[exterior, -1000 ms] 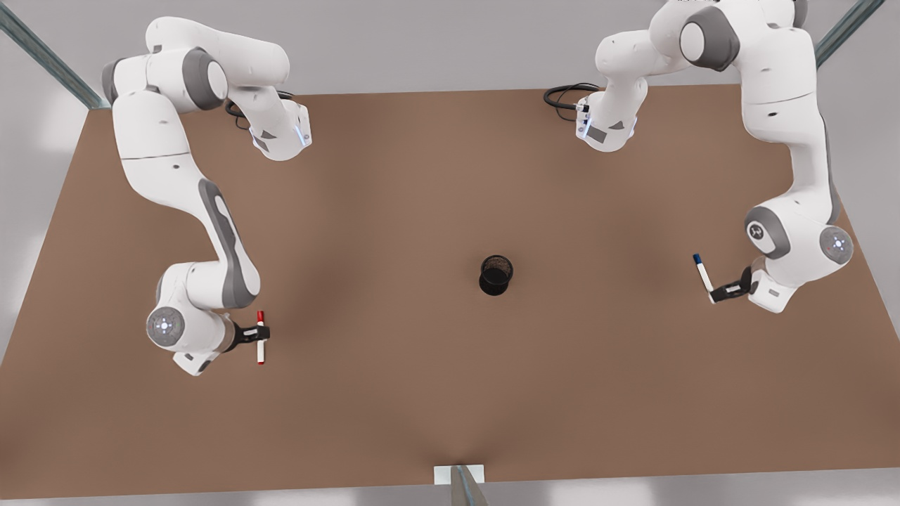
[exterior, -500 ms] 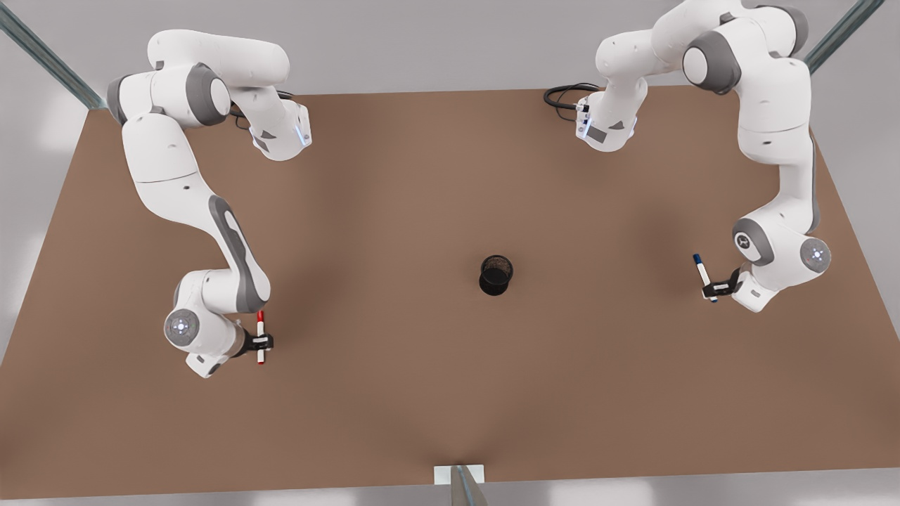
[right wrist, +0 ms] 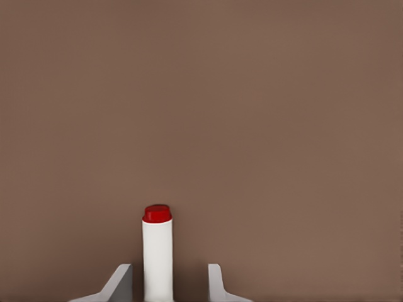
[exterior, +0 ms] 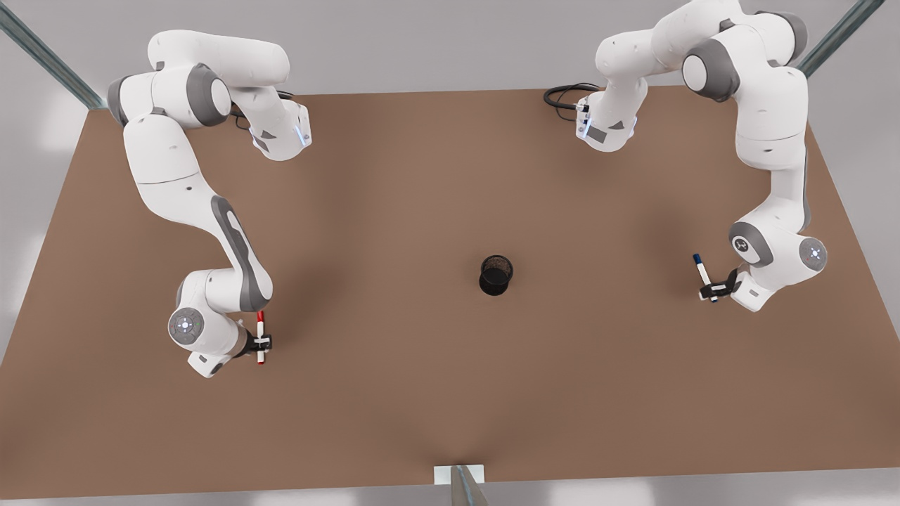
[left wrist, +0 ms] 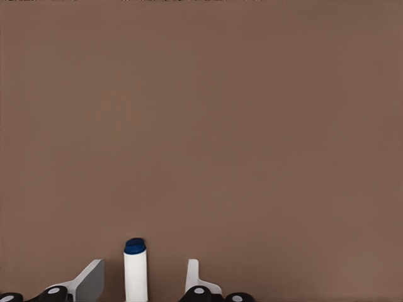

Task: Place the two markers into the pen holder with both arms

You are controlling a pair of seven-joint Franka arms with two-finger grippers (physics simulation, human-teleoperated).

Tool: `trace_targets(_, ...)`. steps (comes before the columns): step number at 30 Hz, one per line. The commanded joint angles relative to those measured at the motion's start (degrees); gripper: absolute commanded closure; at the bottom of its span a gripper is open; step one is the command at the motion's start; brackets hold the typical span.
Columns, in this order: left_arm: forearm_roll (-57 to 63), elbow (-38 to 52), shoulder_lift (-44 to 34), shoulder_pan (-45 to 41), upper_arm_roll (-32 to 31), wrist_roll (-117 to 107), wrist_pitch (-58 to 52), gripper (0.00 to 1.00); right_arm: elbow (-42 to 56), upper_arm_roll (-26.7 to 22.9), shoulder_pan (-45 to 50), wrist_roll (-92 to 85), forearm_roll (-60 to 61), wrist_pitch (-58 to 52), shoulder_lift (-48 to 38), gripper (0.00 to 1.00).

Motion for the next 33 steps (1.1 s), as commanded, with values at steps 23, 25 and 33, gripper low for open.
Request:
trace_targets(23, 0.0, -0.1, 1.7, -2.7, 2.9, 3.9, 1.3, 0.51, -0.6, 0.2, 0.3, 0.1, 0.0, 0.0, -0.2, 0.65)
trace_targets(25, 0.0, -0.1, 1.7, -2.7, 2.9, 3.9, 1.3, 0.52, -0.6, 0.2, 0.3, 0.1, 0.0, 0.0, -0.3, 0.67)
trace_targets(33, 0.0, -0.1, 1.6, -2.7, 2.9, 4.0, 1.6, 0.55, 0.3, 0.4, 0.7, 0.1, 0.0, -1.3, -1.2, 0.73)
